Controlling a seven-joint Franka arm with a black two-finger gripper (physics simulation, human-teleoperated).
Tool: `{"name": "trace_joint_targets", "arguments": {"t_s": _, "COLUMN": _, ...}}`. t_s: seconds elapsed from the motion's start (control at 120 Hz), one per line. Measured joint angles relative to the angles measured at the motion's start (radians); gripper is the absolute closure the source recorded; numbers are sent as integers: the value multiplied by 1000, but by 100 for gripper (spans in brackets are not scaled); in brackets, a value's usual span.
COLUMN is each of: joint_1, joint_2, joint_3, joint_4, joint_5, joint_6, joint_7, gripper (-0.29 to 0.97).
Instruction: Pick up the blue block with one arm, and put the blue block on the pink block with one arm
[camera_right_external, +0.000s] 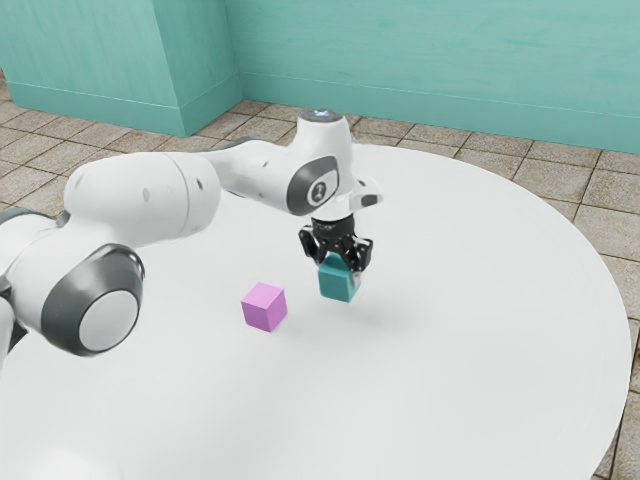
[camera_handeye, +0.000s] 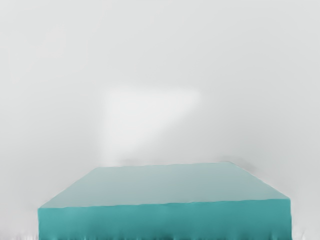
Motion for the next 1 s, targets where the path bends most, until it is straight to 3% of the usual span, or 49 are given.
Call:
{"name": "trace_joint_targets", "arguments": {"t_s": 0.217, "joint_1": 55, "joint_2": -326, "joint_3": 6, "joint_4": -434, "joint_5": 76, "joint_6": 79, "joint_7": -27, "gripper": 33}}
{"name": "trace_joint_targets", "arguments": {"t_s": 0.317, "joint_1": 94, "joint_2": -401, "joint_3": -1, "joint_4": -543, "joint_5": 132, "joint_6": 129, "joint_7": -43, "gripper": 33}}
{"name": "trace_joint_targets", "arguments": {"t_s": 0.533, "joint_1": 105, "joint_2": -394, "joint_3": 1, "joint_4": -565, "joint_5": 175, "joint_6": 229, "joint_7": -13, "gripper": 33}}
{"name": "trace_joint_targets", "arguments": {"t_s": 0.792, "joint_1": 112, "joint_2": -389, "joint_3": 20, "joint_4": -572, "joint_5": 58, "joint_6": 277, "joint_7": 133, "gripper": 33}}
{"name": "trace_joint_targets", "arguments": {"t_s": 1.0, "joint_1": 113, "joint_2": -398, "joint_3": 23, "joint_4": -573, "joint_5": 24, "joint_6": 254, "joint_7": 275, "gripper": 33}}
